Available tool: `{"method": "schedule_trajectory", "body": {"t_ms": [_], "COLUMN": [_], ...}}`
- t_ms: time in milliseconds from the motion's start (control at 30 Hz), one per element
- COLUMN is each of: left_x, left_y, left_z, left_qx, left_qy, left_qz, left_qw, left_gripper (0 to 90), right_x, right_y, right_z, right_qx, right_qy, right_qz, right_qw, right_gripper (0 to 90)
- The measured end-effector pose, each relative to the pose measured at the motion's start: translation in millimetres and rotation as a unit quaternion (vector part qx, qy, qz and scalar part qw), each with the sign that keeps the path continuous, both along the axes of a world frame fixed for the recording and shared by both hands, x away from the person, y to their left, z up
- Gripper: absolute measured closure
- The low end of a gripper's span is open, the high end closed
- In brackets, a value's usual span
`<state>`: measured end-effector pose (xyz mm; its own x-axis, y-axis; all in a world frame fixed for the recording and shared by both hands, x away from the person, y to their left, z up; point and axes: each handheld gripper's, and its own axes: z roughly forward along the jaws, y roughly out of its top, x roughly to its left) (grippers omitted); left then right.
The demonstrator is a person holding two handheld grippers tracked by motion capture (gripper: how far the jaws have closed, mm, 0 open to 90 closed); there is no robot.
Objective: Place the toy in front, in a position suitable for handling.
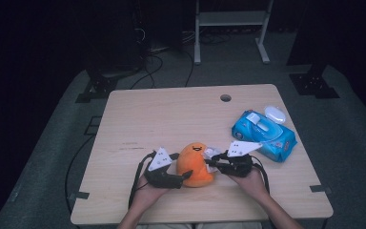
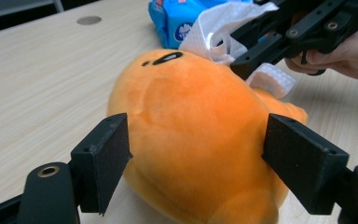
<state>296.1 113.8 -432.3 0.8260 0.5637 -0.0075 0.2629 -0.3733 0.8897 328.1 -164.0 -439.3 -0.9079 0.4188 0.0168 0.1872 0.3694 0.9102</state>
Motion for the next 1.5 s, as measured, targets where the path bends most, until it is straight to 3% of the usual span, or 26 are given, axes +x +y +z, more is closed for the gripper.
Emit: {"method": "schedule_trajectory", "body": {"t_ms": [100,233,367,433,500,600,700,767,800,833,900,1033,1167,1233,1333,1400,1500], "left_x": [-0.6,-1.5,-2.5,-3.9,-6.4,-9.0,-7.2,-6.4,-6.6,-6.7,-6.5,-7.6,-5.0,-4.3,-2.8,-1.2,-0.5], "left_y": [-2.2,-3.6,-4.9,-8.0,-12.4,-14.9,-12.2,-10.8,-10.4,-9.8,-9.0,-10.4,-5.5,-2.7,-0.6,0.6,0.6], "left_z": [-1.9,-4.5,-6.7,-7.2,-6.1,-5.7,-7.0,-7.6,-8.0,-8.1,-8.2,-8.1,-7.8,-7.4,-7.3,-7.6,-7.8], "left_qx": [0.006,0.020,0.012,0.011,0.016,0.027,0.019,0.019,0.017,0.018,0.017,0.024,0.026,0.027,0.024,0.020,0.020], "left_qy": [0.003,0.006,0.008,0.007,0.001,-0.007,0.000,0.002,0.003,0.003,0.003,-0.001,0.006,0.008,0.010,0.014,0.013], "left_qz": [-0.007,-0.017,-0.026,-0.033,-0.038,-0.042,-0.039,-0.040,-0.038,-0.037,-0.035,-0.033,-0.027,-0.025,-0.020,-0.019,-0.015], "left_qw": [1.0000,0.9996,0.9996,0.9994,0.9991,0.9987,0.9991,0.9990,0.9991,0.9991,0.9992,0.9992,0.9993,0.9993,0.9994,0.9995,0.9996], "left_gripper": [24.9,34.9,40.2,42.7,44.7,46.9,47.5,47.4,47.2,47.2,46.4,46.2,45.5,45.2,45.0,44.9,44.9], "right_x": [-2.8,-3.8,-16.0,-22.7,-27.4,-25.7,-22.0,-19.7,-15.3,-15.3,-9.1,-12.2,-29.2,-32.4,-25.8,-16.7,-17.1], "right_y": [3.3,1.6,2.8,8.3,16.6,29.1,26.8,22.1,14.5,14.5,4.3,1.7,18.0,21.4,13.2,-1.0,-5.0], "right_z": [2.7,8.3,24.0,31.6,34.6,25.6,22.7,24.1,23.3,23.3,17.3,13.8,16.0,16.3,13.9,8.9,8.3], "right_qx": [-0.009,-0.008,0.003,0.010,0.016,0.000,0.000,-0.006,-0.013,-0.013,-0.013,-0.001,0.002,-0.008,-0.010,-0.010,-0.007], "right_qy": [0.001,0.019,0.002,-0.015,-0.018,-0.013,-0.011,-0.020,-0.023,-0.023,-0.002,0.011,0.006,-0.002,0.004,0.016,0.019], "right_qz": [0.003,0.003,0.015,0.028,0.041,0.049,0.043,0.024,-0.002,-0.002,-0.024,-0.022,0.031,0.040,0.023,-0.011,-0.014], "right_qw": [1.0000,0.9998,0.9999,0.9994,0.9989,0.9987,0.9990,0.9995,0.9996,0.9996,0.9996,0.9997,0.9995,0.9992,0.9997,0.9998,0.9997], "right_gripper": [80.1,83.2,83.7,83.8,83.8,83.8,83.9,83.9,83.9,83.9,83.8,83.7,83.5,83.5,83.7,83.7,83.7]}}
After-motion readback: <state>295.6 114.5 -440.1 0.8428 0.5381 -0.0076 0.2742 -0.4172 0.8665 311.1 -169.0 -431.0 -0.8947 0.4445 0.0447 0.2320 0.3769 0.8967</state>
